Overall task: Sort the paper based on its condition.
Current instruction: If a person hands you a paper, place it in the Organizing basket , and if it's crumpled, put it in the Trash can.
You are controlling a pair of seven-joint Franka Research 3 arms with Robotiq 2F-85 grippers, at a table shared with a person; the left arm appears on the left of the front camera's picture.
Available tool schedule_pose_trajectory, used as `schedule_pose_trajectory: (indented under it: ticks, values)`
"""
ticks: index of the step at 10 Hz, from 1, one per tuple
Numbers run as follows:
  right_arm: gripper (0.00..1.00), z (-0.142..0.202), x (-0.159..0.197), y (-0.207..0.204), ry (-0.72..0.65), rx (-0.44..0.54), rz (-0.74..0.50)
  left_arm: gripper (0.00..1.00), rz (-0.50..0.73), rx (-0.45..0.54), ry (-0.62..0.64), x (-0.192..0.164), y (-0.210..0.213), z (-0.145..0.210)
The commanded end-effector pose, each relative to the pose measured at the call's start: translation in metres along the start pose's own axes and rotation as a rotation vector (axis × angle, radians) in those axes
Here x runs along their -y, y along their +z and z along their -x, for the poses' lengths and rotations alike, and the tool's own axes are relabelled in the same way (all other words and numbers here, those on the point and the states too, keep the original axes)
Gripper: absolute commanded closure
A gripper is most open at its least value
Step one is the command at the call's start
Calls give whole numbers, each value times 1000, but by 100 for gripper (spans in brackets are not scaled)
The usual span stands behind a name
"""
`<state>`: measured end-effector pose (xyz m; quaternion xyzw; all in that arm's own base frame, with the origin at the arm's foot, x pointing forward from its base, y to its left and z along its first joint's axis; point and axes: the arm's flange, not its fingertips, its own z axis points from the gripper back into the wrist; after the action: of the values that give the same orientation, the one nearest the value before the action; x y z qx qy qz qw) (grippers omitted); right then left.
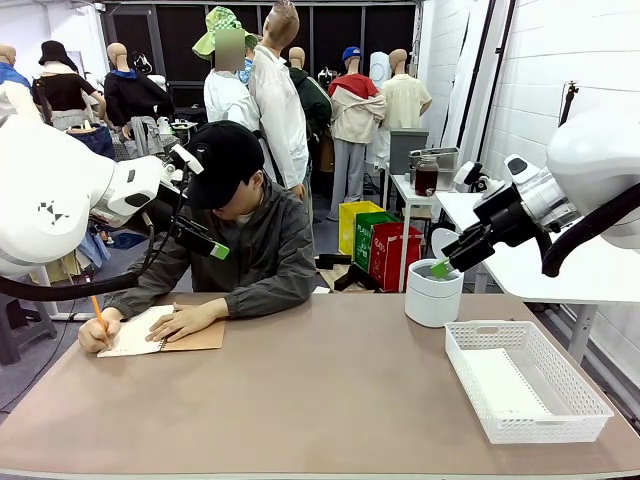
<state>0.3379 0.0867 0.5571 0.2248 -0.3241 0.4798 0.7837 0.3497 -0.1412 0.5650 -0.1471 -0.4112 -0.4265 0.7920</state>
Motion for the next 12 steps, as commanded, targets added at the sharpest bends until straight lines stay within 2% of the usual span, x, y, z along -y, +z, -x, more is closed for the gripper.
schedule_pose_trajectory:
  ticks: [1, 12]
  values:
    - [0, -1, 0, -1, 1, 9, -14, 0, 7, -2, 11, 0, 0, 1]
    - [0, -1, 0, -1, 1, 9, -14, 0, 7, -2, 11, 0, 0, 1]
